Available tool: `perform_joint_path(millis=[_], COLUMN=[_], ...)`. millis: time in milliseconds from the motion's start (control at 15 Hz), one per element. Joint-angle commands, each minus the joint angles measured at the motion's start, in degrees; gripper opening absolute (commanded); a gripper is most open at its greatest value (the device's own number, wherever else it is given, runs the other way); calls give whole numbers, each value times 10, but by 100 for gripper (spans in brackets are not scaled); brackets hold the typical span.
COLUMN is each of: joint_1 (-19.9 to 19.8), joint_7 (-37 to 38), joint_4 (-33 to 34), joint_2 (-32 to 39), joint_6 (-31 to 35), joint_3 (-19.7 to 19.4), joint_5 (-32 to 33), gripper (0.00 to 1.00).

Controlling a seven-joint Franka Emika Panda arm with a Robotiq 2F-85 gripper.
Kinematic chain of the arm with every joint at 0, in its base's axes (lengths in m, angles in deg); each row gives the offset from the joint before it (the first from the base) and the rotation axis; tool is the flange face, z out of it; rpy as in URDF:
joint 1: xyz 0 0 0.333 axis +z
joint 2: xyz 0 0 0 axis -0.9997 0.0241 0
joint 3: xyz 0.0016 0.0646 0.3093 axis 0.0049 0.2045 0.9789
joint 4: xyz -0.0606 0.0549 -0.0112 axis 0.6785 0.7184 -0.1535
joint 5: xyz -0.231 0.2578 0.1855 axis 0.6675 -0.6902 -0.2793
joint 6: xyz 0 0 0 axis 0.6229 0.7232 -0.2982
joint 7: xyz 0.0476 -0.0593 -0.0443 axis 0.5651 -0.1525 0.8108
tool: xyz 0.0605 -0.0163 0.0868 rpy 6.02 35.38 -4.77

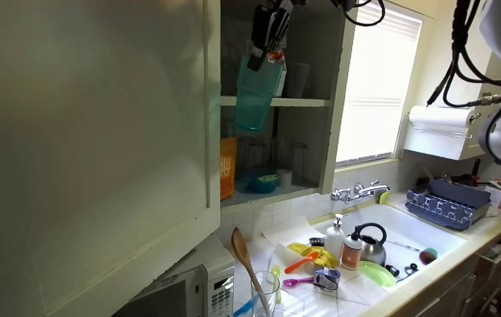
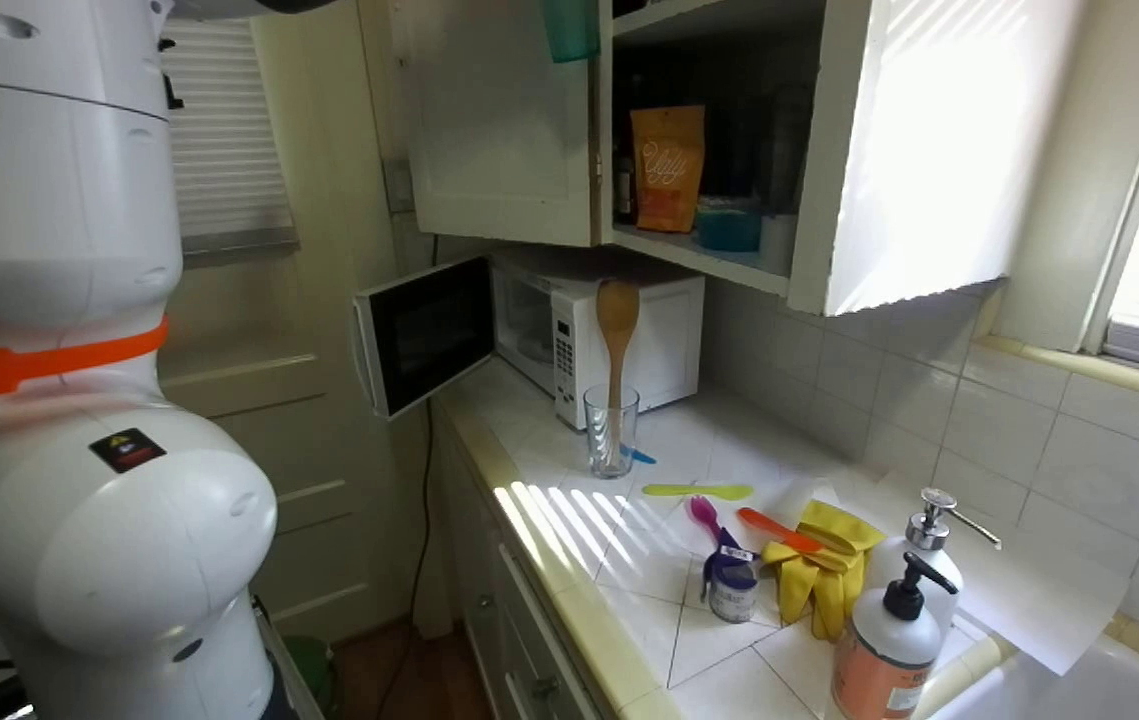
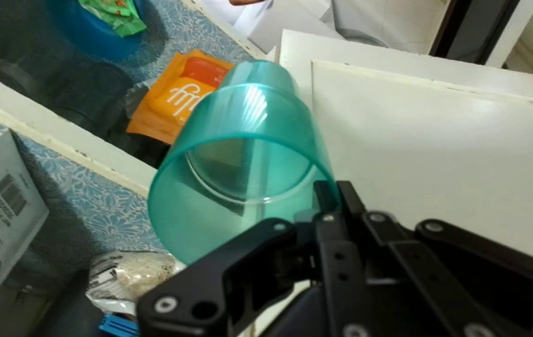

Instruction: Remove the blue cup from the cabinet and put it on the counter.

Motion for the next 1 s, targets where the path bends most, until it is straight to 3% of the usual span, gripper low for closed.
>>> perform_joint_path(millis=[0, 200, 733, 933], joint_1=[0, 2, 8, 4], joint_7=[62, 131, 347, 433], joint_4=[-121, -202, -411, -495], joint_2=[-65, -106, -211, -250], joint_6=[13, 5, 78, 54], joint_3=[-10, -4, 16, 16], joint_5=[50, 54, 70, 51], gripper=[1, 1, 1, 1])
